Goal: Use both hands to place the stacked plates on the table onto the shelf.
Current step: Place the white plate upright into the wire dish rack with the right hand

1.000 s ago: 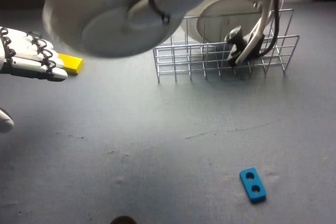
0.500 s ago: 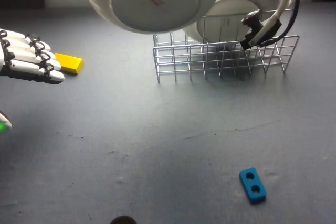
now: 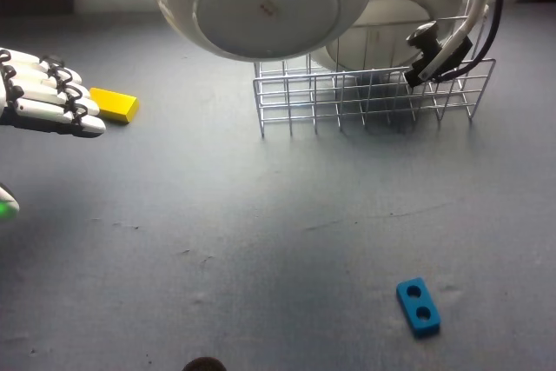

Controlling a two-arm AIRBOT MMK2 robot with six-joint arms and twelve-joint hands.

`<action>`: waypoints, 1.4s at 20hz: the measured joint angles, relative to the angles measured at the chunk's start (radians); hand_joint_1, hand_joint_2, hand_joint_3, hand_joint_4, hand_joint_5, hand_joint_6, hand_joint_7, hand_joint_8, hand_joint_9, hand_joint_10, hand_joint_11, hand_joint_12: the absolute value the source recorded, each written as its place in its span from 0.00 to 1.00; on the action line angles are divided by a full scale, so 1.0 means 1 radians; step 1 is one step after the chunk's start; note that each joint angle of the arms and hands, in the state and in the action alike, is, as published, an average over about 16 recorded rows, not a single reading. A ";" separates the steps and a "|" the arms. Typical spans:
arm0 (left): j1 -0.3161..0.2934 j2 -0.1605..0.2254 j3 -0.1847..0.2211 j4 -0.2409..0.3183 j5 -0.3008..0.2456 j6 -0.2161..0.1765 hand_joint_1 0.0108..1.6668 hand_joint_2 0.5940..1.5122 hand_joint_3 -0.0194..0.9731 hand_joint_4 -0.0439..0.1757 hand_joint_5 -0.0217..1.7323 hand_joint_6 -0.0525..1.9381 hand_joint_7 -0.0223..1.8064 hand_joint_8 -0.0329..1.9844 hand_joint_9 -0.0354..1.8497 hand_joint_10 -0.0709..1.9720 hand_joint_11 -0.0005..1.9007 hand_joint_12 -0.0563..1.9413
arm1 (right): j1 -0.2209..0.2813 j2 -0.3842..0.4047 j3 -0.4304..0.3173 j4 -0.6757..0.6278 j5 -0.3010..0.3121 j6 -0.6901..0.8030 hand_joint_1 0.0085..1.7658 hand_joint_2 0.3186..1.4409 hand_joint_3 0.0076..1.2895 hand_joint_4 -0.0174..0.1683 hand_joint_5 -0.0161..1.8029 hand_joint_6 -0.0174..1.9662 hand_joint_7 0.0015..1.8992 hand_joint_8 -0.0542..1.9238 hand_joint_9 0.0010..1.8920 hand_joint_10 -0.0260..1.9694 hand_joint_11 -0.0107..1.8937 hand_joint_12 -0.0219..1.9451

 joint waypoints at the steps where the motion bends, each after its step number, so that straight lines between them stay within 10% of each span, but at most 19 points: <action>1: 0.000 0.000 0.000 0.000 0.000 0.000 0.00 0.57 0.04 0.22 0.02 0.04 0.02 0.02 0.03 0.04 0.01 0.03 | -0.001 0.001 0.000 0.000 0.000 0.000 0.71 0.56 0.01 0.20 0.57 0.42 0.60 0.37 0.68 0.02 0.42 0.58; 28: 0.009 0.000 -0.008 0.006 0.017 0.000 0.00 0.57 0.04 0.23 0.02 0.04 0.02 0.02 0.03 0.04 0.01 0.03 | -0.008 0.023 -0.004 0.010 0.022 0.013 0.71 0.58 0.01 0.20 0.59 0.41 0.61 0.37 0.68 0.02 0.40 0.60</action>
